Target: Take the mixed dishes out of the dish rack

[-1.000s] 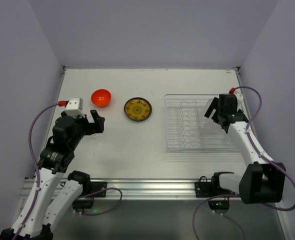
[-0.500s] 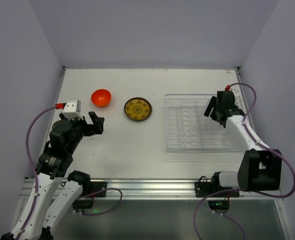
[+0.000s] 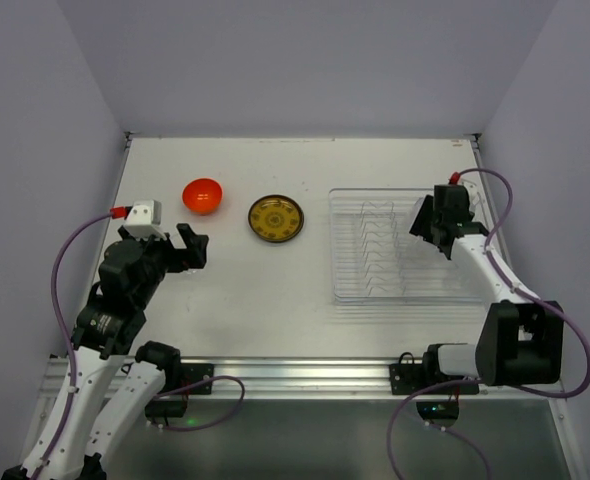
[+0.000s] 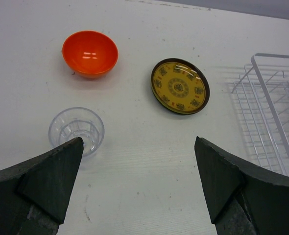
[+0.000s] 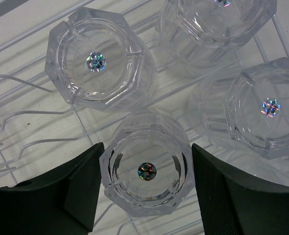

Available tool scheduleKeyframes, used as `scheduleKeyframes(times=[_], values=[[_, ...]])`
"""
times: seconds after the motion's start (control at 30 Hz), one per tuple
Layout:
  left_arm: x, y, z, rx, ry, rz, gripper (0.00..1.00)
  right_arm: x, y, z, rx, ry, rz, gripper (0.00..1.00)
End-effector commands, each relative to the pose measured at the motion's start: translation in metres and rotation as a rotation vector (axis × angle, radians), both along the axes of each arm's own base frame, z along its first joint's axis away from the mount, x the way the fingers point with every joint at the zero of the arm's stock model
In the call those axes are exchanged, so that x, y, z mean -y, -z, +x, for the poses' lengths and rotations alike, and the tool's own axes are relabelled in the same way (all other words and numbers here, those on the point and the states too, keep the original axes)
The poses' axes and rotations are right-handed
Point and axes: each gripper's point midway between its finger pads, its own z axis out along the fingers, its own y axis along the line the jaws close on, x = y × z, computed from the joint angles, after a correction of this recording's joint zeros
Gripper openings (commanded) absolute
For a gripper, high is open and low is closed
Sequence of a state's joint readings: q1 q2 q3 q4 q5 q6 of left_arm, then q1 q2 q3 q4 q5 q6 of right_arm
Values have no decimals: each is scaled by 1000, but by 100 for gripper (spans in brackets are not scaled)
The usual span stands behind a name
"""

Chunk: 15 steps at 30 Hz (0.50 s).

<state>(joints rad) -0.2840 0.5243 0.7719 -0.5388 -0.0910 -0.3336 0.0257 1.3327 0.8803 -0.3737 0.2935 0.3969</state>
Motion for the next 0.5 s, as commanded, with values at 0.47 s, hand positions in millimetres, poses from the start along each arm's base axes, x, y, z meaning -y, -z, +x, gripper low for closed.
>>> scheduleKeyframes(times=[0.47], values=[[6, -22, -4, 87, 38, -26, 100, -9, -65, -25, 227, -16, 65, 5]])
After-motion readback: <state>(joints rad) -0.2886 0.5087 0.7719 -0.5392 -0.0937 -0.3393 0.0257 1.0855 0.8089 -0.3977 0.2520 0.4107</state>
